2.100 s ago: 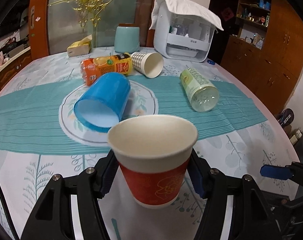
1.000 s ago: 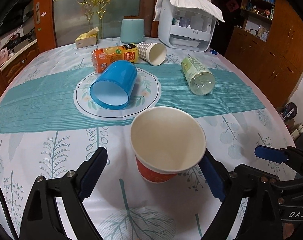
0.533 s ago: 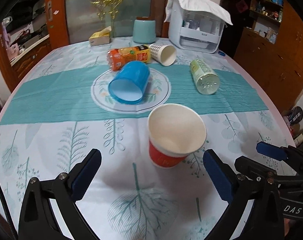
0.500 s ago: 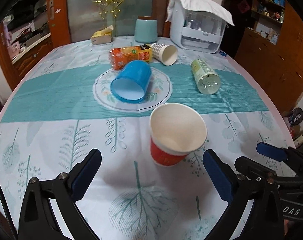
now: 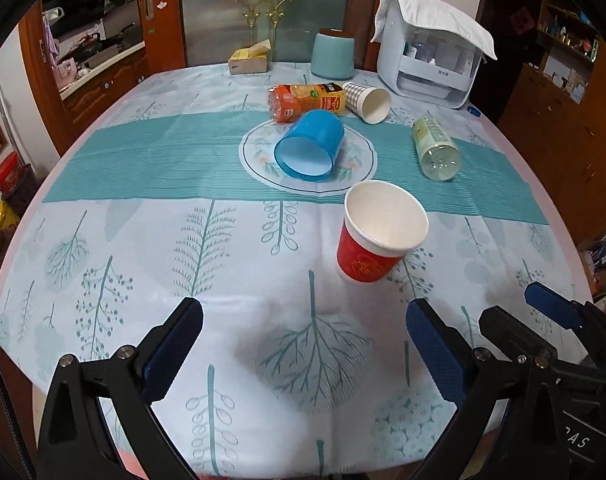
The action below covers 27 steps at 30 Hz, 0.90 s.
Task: Flip cup upright
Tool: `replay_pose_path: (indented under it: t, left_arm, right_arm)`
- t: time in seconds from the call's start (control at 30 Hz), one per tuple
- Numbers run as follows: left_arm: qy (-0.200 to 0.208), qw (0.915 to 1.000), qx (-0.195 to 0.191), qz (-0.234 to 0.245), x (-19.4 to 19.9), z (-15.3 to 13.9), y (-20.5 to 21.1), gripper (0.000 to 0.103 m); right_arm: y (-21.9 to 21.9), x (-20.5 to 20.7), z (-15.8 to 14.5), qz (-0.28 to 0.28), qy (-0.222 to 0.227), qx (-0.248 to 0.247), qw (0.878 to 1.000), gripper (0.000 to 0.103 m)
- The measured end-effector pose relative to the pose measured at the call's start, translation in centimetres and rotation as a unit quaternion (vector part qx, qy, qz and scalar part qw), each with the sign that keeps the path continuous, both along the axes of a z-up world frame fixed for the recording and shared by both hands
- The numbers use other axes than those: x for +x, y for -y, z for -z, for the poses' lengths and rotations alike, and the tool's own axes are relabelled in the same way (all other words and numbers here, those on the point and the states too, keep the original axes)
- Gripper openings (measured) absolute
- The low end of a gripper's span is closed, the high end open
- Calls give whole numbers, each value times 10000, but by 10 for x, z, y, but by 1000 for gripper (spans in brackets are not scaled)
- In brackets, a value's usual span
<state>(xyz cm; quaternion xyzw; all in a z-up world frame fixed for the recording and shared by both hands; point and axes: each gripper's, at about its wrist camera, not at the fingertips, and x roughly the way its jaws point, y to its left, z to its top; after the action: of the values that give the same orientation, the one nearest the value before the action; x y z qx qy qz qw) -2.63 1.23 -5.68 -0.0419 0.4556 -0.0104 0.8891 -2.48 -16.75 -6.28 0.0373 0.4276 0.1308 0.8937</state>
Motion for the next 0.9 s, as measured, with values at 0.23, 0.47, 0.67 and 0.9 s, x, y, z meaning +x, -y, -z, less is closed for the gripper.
replay_pose_path:
  t: [0.23,0.47,0.67,0.9]
  left_arm:
    - [70,9999,76,12,-16,-8,1,101]
    - [153,9998,53,-74,-28,-15,-3,101]
    - [244,9995,222,1,-32,-21,1,101]
    - [372,9990,236,-83,-37,-27,0,101]
  right_arm:
    - [0,-14,-7,77,49,8,10000,79]
    - [-2,-24,-12,57,142,24,9999,79]
    - [-6,-30,-19,-63,215,-40,9997,80]
    - [-4,-34,-22,17,259,131,9996,80]
